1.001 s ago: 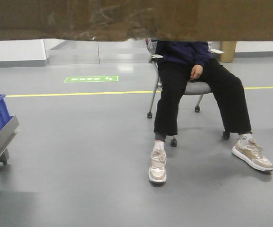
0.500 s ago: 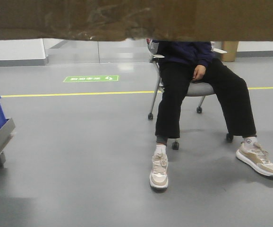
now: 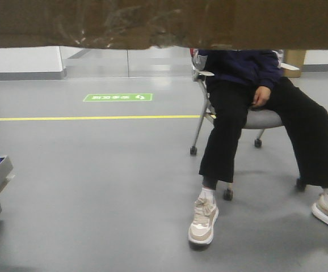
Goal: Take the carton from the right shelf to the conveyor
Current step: 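Hold the carton with both grippers while the base turns toward the conveyor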
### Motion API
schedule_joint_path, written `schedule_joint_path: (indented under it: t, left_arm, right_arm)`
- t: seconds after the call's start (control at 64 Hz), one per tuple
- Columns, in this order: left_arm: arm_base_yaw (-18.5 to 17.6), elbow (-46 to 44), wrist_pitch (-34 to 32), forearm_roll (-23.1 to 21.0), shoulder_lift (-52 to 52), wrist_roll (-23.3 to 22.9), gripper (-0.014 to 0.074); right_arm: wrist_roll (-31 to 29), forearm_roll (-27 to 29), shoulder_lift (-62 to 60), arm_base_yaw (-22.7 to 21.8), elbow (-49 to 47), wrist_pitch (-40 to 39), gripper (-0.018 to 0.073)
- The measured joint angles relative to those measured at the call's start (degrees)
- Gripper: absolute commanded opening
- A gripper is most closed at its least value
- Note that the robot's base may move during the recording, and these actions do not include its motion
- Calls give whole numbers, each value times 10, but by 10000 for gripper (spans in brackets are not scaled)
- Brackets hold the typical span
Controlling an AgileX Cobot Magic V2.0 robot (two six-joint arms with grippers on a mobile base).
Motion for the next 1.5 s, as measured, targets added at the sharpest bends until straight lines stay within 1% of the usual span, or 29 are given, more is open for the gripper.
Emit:
schedule_joint_path:
  t: [1.016,1.204,1.501]
  left_arm:
    - [0,0,0,2,0,0,-16]
    - [-1,0,-1,17,0,0,-16]
    - [-1,0,-4,28,0,0,-16]
  right_arm:
    - [0,1,0,0,0,-5,-70]
    - [0,1,0,0,0,-7,-70]
    - [0,3,1,0,0,-11,-70]
